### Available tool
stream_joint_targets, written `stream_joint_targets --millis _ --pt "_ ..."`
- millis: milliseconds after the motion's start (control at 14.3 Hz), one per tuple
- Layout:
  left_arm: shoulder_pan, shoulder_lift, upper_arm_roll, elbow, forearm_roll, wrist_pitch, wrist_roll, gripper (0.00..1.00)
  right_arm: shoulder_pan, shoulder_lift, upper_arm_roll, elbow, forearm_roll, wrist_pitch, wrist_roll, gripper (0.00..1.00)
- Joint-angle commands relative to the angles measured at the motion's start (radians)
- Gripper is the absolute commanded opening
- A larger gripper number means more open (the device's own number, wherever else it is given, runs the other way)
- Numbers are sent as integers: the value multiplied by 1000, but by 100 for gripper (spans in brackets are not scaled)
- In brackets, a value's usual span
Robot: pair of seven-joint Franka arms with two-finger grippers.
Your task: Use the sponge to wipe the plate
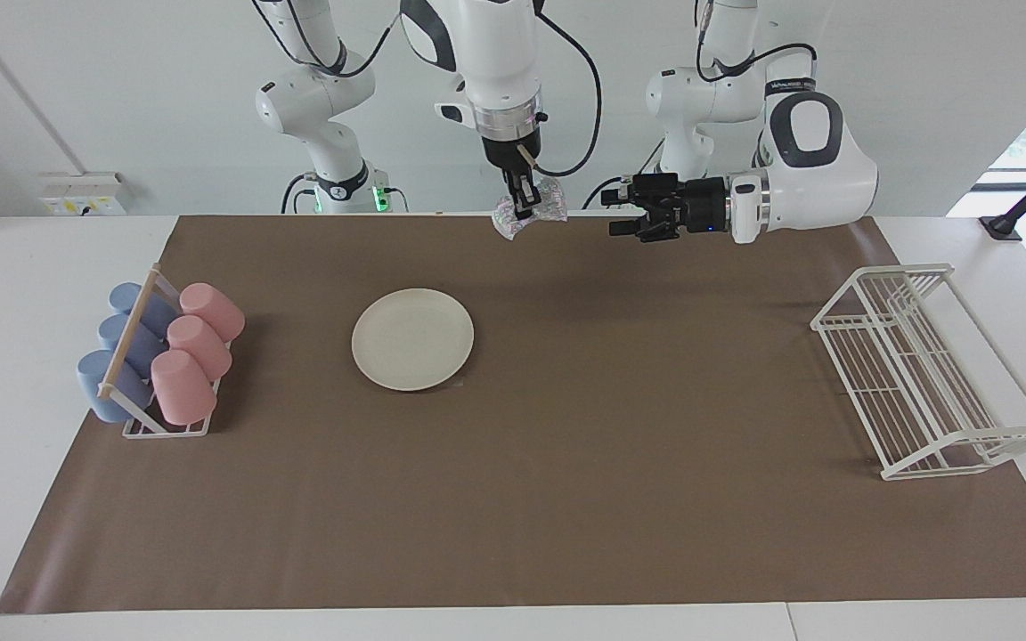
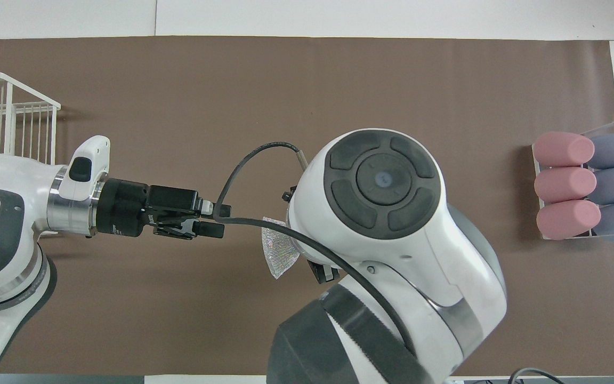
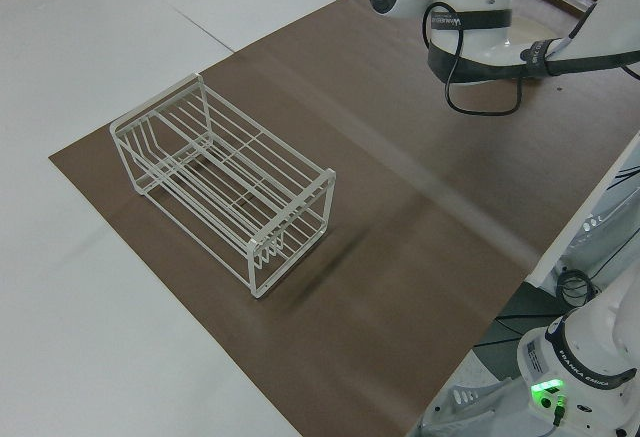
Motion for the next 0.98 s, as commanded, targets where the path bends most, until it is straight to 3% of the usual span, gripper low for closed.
stream_joint_targets --millis 0,419,628,698,837,907 --pt "-73 -85 8 -95 -48 113 -24 100 -2 1 5 -4 -15 15 23 0" --pt "-185 -137 8 -164 -136 267 -27 100 0 1 5 -4 -13 17 23 0" --pt "-186 -136 8 -164 -155 271 -39 96 0 1 5 -2 -13 17 23 0" --pt "-186 -136 8 -164 -154 268 -43 80 -2 1 5 -4 -13 17 23 0" --pt "-186 -136 8 -164 -155 259 -72 0 -2 1 5 -2 -13 17 23 0" --pt "-186 -137 8 -163 -154 261 -79 0 -2 1 5 -2 -13 17 23 0"
